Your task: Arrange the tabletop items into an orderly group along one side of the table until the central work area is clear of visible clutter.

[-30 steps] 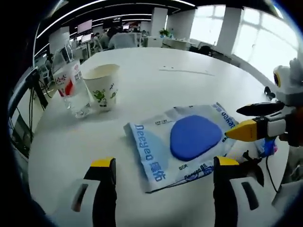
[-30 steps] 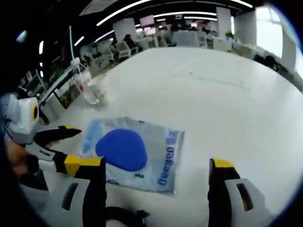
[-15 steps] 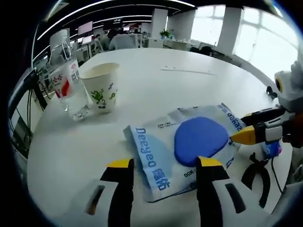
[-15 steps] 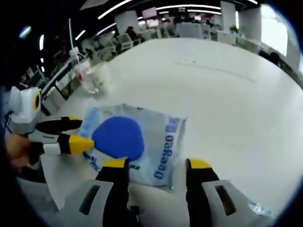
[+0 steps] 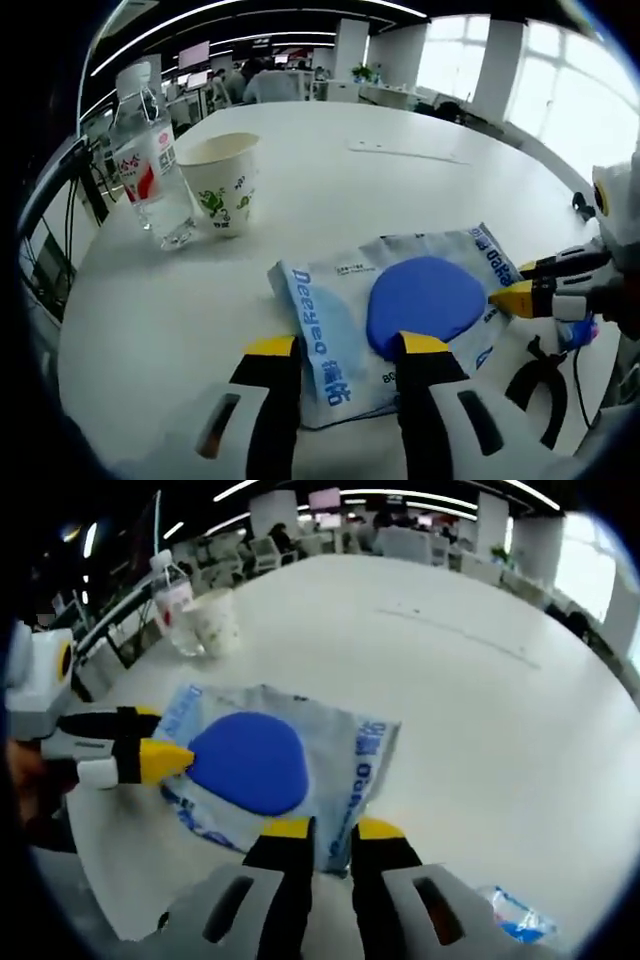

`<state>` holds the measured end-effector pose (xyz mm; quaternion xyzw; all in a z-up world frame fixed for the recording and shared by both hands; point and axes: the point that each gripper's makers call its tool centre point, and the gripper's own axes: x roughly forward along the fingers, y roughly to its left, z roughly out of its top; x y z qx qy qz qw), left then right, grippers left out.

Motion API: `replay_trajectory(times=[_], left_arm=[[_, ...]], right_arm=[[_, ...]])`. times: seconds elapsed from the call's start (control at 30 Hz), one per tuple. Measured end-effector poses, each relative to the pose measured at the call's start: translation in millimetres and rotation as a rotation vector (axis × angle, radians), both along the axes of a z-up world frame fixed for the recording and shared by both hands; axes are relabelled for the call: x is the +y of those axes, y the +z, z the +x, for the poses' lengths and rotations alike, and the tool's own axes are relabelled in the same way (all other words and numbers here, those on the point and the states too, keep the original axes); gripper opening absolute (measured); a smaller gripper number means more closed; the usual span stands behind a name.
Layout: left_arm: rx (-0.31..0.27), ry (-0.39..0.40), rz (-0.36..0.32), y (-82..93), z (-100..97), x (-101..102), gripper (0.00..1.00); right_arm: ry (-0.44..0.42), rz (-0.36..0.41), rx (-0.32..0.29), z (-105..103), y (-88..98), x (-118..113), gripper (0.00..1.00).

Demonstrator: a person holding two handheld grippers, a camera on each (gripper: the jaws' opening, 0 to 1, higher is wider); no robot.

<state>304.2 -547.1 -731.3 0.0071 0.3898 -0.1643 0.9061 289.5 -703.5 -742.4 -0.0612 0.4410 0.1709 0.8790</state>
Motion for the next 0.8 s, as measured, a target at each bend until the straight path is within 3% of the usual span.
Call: replay_trajectory(times=[0.1, 0.13, 0.2, 0.33, 0.67, 0.8], left_arm=[[0.008, -0.012, 0.103, -1.9, -0.1, 15.3, 0.12], [0.016, -0.003, 0.102, -4.5, -0.4, 17.5, 0.08], [0.02, 0.037, 0.035, -3.5, 0.7, 15.3, 0.08], [0.019, 0.013, 0.063, -2.5, -1.0, 14.5, 0.07], [0.002, 0.01, 0.041, 9.7, 0.4, 9.8, 0.01], [-0.007, 0.013, 0.045, 13.2, 0.9, 11.3, 0.01]], right_arm=[[-0.006, -0.007, 0.008, -1.1, 0.8, -0.5, 0.01], [-0.006, -0.005, 0.007, -1.0, 1.2, -0.8, 0.0], [-0.007, 0.002, 0.01, -2.2, 1.9, 0.1, 0.0], [-0.004, 0.005, 0.012, -4.5, 4.2, 1.2, 0.0], [-0.018, 0.029, 0.009, -9.0, 14.4, 2.0, 0.0], [-0.024, 0.064, -0.018, -7.5, 22.8, 3.7, 0.0]])
